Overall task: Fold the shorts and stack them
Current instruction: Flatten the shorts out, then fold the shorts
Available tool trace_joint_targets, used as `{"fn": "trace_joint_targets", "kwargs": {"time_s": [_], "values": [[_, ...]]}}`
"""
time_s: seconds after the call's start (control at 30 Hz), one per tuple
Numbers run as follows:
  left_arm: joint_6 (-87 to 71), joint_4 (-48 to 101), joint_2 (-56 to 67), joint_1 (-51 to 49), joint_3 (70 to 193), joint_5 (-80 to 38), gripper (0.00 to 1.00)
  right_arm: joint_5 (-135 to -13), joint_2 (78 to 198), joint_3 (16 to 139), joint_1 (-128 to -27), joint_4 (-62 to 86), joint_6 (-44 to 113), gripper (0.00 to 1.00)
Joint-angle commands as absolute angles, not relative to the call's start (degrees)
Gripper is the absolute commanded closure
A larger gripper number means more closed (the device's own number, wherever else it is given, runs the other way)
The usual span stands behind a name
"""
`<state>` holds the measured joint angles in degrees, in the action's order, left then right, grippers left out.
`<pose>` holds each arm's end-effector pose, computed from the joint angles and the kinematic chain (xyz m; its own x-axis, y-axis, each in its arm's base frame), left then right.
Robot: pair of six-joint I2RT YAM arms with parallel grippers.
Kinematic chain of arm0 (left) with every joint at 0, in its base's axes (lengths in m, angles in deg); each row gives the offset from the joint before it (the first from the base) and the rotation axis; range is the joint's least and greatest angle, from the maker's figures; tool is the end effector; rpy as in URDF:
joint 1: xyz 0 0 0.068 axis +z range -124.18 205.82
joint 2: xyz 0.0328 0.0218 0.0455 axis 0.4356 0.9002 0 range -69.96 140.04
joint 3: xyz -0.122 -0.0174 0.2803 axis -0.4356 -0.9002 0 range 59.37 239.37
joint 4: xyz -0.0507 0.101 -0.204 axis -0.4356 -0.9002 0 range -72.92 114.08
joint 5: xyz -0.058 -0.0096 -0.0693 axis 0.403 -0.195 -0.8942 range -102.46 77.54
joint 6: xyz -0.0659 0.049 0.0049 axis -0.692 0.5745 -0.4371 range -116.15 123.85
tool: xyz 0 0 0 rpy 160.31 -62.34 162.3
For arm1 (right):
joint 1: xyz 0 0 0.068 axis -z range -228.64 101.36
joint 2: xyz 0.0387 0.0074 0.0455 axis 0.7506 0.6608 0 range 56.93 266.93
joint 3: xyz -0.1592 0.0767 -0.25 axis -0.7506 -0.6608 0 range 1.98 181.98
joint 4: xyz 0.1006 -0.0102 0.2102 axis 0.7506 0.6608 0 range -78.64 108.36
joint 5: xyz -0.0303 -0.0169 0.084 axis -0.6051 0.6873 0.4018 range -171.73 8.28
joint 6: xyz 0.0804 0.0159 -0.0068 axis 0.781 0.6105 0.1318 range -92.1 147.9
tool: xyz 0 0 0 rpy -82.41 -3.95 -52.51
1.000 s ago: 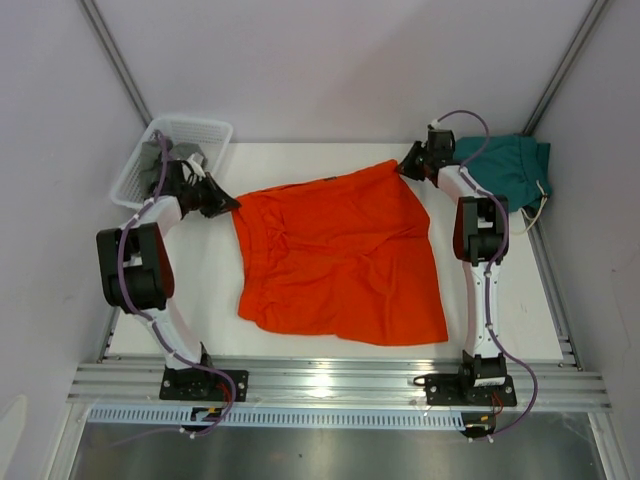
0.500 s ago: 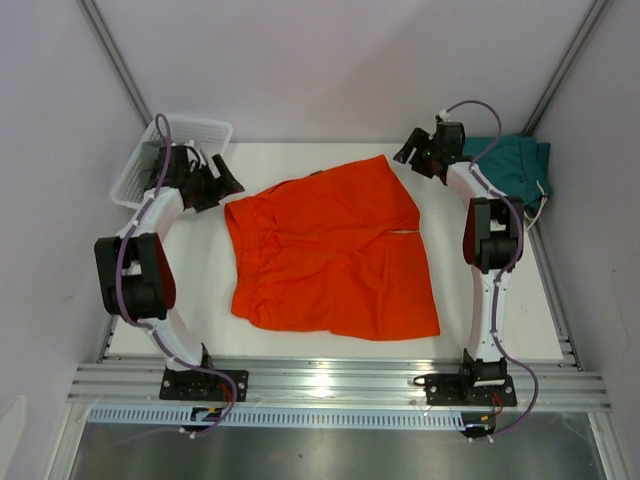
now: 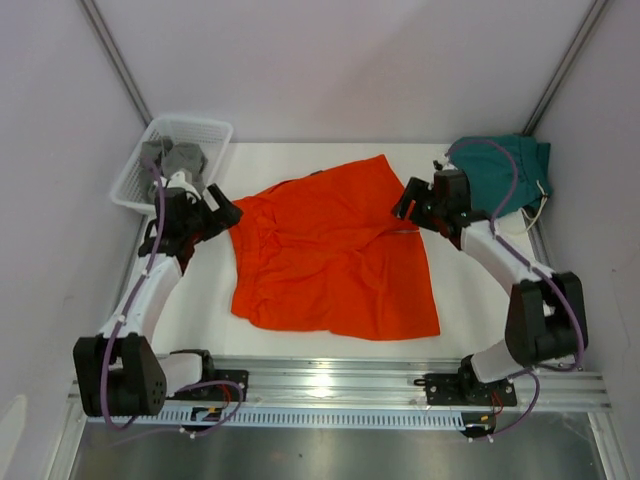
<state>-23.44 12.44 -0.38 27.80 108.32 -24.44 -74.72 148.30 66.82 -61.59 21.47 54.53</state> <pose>0.2600 -0.0059 0.2967 -0.5391 -0.4674 -0.7006 -0.1187 0.8658 -0.4862 0.3512 0.0897 0.2830 -0.6624 0.3042 -0.6846 -0.0233 0.9050 0.4248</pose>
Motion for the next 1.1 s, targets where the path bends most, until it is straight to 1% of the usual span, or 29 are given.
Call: {"fn": "trace_joint_targets", "kwargs": {"time_s": [0.0,0.03,0.07,0.13,0.17,0.2,0.23,0.27,0.33,0.43,0.5,0.6,0.7,0.83,0.9,0.97,1.0,1.03,1.07], "values": [[-26.12,11.07,-7.45,27.84,105.34,-16.42,0.01,-80.40,138.08,58.34,-62.52,22.34,57.08,0.25],[-26.29,11.42,-9.82,27.76,101.86,-15.98,0.01,-81.45,133.18,54.40,-63.57,22.52,57.69,0.24],[-26.64,12.29,-14.80,27.84,100.34,-15.71,0.01,-81.72,130.87,52.62,-64.02,22.78,57.87,0.23],[-28.13,13.09,-19.92,27.84,95.43,-14.75,0.01,-81.72,126.82,48.59,-64.72,24.18,58.05,0.23],[-28.66,13.79,-24.39,27.76,94.27,-13.70,0.01,-83.47,123.50,47.61,-64.90,25.06,58.13,0.21],[-29.45,14.14,-26.17,27.84,93.22,-12.99,0.01,-83.57,122.07,46.73,-64.99,26.72,57.87,0.20],[-31.63,14.41,-27.32,27.84,90.51,-12.72,0.01,-84.01,120.84,46.02,-64.90,28.05,57.78,0.19],[-33.13,14.06,-27.94,27.93,90.05,-9.76,0.01,-84.79,118.56,45.14,-64.99,29.45,57.78,0.18],[-38.04,13.27,-27.77,28.11,88.39,-8.16,0.01,-84.98,116.01,44.09,-64.90,32.09,57.87,0.18],[-38.17,14.24,-26.02,29.51,88.54,-13.23,0.01,-84.72,110.12,41.89,-64.81,34.73,58.92,0.17],[-38.33,10.48,-25.31,29.43,90.21,-12.99,0.01,-84.80,106.78,41.36,-64.90,37.79,60.58,0.14],[-38.07,3.09,-25.13,29.34,92.41,-12.98,0.01,-86.29,104.83,41.36,-64.81,43.15,64.36,0.13],[-38.07,-2.10,-28.37,29.25,90.93,-14.12,0.01,-85.77,104.21,40.04,-64.90,46.59,67.17,0.13],[-40.08,-8.08,-35.75,29.08,88.03,-16.32,0.01,-85.51,105.36,36.00,-64.90,48.89,72.18,0.14],[-41.14,-10.72,-40.59,28.46,86.28,-17.37,0.01,-83.93,103.78,32.93,-65.07,48.89,74.03,0.16],[-42.81,-11.43,-43.31,26.71,85.48,-17.47,0.01,-84.62,100.81,31.17,-65.77,51.59,78.25,0.19],[-43.43,-11.52,-44.89,23.31,85.04,-17.12,0.01,-85.06,99.92,31.16,-66.39,53.09,79.13,0.21],[-44.22,-12.39,-45.08,21.97,84.95,-16.68,0.01,-85.85,99.12,31.60,-67.35,55.11,79.84,0.21],[-44.75,-13.18,-45.00,19.26,84.77,-14.33,0.01,-87.94,97.81,32.73,-67.97,59.31,80.98,0.21]]}}
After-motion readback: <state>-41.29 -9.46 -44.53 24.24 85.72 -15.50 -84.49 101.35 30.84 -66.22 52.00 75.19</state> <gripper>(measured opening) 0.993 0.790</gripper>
